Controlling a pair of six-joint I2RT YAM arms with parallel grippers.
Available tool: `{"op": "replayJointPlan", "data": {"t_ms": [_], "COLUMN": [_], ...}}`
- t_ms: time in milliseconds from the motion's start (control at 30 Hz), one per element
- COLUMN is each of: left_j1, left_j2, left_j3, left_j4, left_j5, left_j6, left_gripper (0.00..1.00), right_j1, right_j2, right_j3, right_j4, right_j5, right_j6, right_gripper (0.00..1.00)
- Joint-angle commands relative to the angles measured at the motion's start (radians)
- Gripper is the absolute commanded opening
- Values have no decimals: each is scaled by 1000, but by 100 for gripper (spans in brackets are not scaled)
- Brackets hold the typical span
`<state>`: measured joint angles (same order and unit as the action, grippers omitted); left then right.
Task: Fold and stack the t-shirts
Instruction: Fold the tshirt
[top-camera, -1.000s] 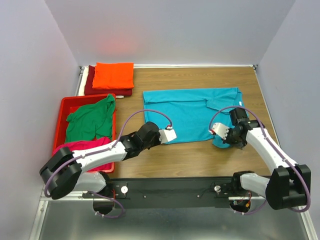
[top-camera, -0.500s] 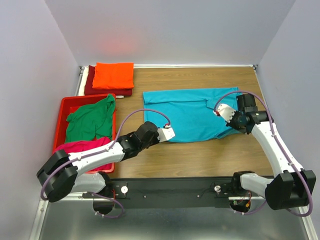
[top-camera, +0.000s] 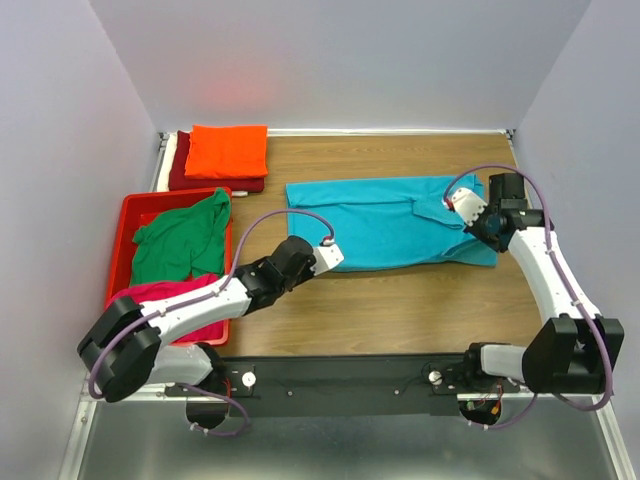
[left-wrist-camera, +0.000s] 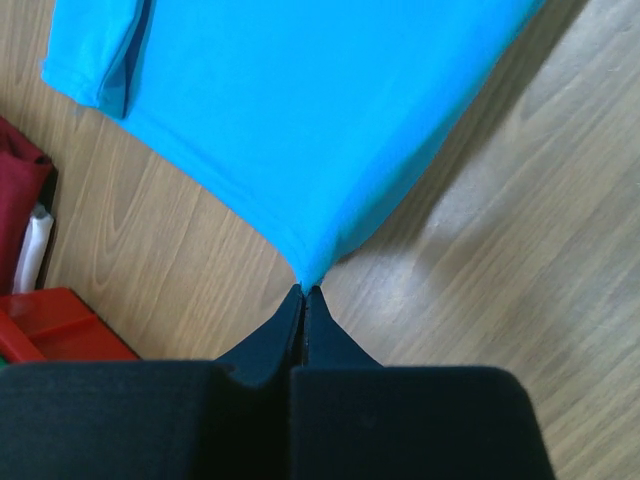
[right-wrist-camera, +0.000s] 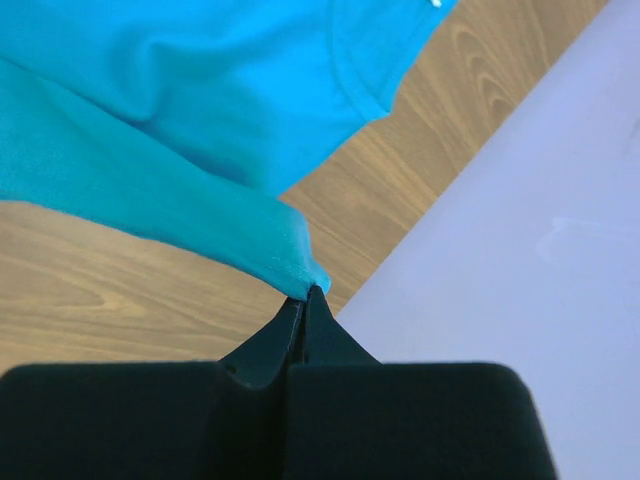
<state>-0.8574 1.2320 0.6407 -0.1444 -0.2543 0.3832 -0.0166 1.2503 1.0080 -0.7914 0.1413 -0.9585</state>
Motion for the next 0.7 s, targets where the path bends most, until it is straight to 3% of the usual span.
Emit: {"op": "replayJointPlan", "data": {"t_ms": [0, 667], "left_j1": [27, 208], "left_j2": [38, 293], "left_j3": [51, 257], "left_j4": [-15, -4], "left_j5": [-25, 35], "left_j6": [-15, 71], "left_gripper": [0, 0], "right_j1": [-31, -36], "right_j2": [49, 425], "right_j3": [56, 339], "right_j4": [70, 147], "right_j5": [-6, -57], "right_j6": [4, 37], "right_gripper": [1, 1]}}
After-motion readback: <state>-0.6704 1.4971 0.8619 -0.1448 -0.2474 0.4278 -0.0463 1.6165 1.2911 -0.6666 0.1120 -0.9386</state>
